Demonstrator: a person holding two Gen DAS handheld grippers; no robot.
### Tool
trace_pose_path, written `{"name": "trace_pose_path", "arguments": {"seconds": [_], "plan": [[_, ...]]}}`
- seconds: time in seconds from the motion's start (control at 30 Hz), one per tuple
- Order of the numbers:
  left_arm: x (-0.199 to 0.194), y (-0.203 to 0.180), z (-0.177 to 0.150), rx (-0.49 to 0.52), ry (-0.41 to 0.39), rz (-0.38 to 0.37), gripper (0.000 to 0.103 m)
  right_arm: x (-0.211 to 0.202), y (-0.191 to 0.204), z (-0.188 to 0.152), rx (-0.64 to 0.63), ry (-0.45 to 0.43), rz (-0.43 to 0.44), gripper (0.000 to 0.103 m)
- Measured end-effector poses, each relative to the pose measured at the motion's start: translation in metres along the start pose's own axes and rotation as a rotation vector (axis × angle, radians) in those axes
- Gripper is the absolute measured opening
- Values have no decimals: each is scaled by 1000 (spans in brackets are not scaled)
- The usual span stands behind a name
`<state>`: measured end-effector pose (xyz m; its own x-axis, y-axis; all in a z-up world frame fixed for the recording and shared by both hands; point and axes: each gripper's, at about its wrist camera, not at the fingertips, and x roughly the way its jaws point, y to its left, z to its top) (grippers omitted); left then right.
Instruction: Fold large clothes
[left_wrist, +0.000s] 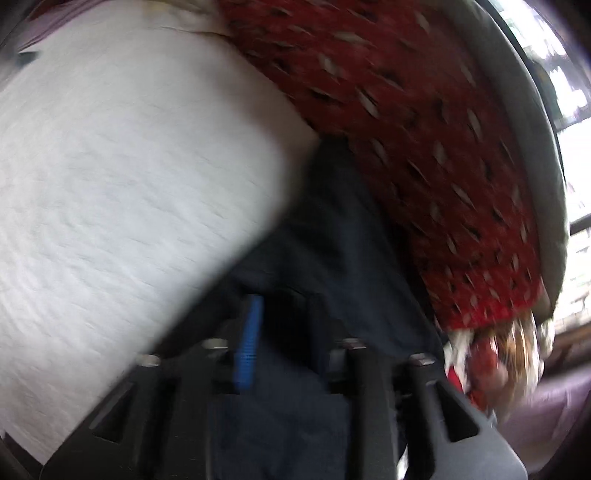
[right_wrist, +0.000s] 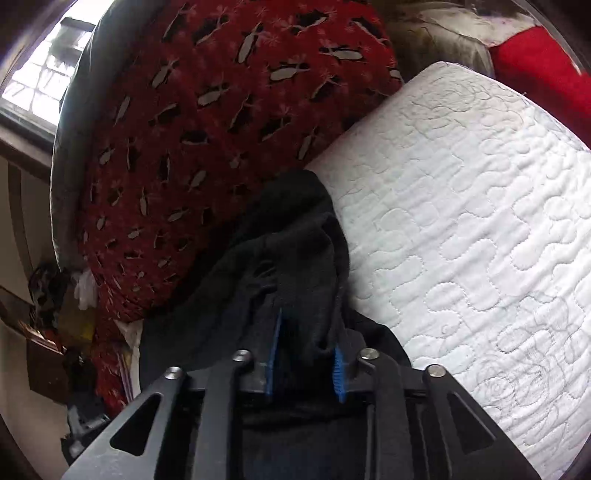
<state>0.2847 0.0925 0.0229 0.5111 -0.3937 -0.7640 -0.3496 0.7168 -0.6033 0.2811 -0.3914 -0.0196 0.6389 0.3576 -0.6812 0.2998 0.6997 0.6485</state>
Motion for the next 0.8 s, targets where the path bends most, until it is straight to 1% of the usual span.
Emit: {"name": "trace_pose_path", "arguments": {"seconds": [0.07, 0.1, 0.13, 0.17, 0.2, 0.23, 0.27, 0.3, 0.33, 0.37, 0.4, 0.43, 0.47, 0.5, 0.53, 0.57, 0.6, 0.67, 0.7, 0.73, 0.77, 0.8], "plan": [[10, -11, -8, 29, 19, -9, 44, 2, -1, 0, 0, 4, -13, 32], [20, -18, -12, 57, 43, -8, 44, 4, 0, 1, 7, 5, -17, 32], [30, -21, -12, 77, 60, 13, 44, 4, 3, 1, 7, 3, -15, 32], [39, -23, -10, 88, 59, 52, 44, 4, 6, 2, -3, 4, -14, 32], [48, -22, -6, 98, 40, 117, 36, 0, 10, 2, -27, 10, -3, 22], [53, -21, -1, 98, 22, 145, 27, -3, 16, 2, -46, 15, 30, 6], [54, -18, 4, 93, 4, 160, 17, -9, 21, 4, -56, 11, 87, 7], [54, -15, 8, 81, -9, 167, 17, -18, 25, 5, -60, -18, 156, 7], [55, -11, 12, 60, -20, 190, 17, -24, 26, 5, -63, -40, 187, 7], [57, -9, 13, 53, -16, 210, 18, -26, 25, 6, -65, -58, 191, 7], [58, -6, 14, 48, -7, 215, 18, -19, 21, 6, -73, -51, 136, 7], [58, -5, 14, 46, -1, 215, 18, -6, 15, 6, -85, -13, 59, 10], [57, -7, 14, 53, 6, 216, 18, 9, 9, 4, -97, 48, -36, 13], [54, -9, 14, 66, 22, 214, 18, 24, 2, -2, -105, 113, -90, 6], [47, -11, 11, 88, 32, 210, 18, 17, 1, -5, -100, 80, -65, 6], [41, -14, 6, 111, 41, 194, 18, 4, 3, -7, -94, 38, -55, 6], [35, -16, -3, 146, 52, 175, 18, -9, 8, -10, -96, 2, -41, 16], [24, -21, -25, 218, 57, 164, 19, -30, 17, -20, -137, -53, 11, 18], [23, -23, -36, 258, 67, 172, 22, -35, 20, -27, -160, -53, 17, 26], [27, -25, -51, 308, 91, 200, 25, -34, 22, -36, -186, -25, 1, 38], [33, -24, -62, 336, 119, 229, 29, -29, 22, -43, -207, 18, -26, 43], [39, -23, -72, 362, 140, 258, 28, -19, 20, -53, -228, 84, -86, 42]]}}
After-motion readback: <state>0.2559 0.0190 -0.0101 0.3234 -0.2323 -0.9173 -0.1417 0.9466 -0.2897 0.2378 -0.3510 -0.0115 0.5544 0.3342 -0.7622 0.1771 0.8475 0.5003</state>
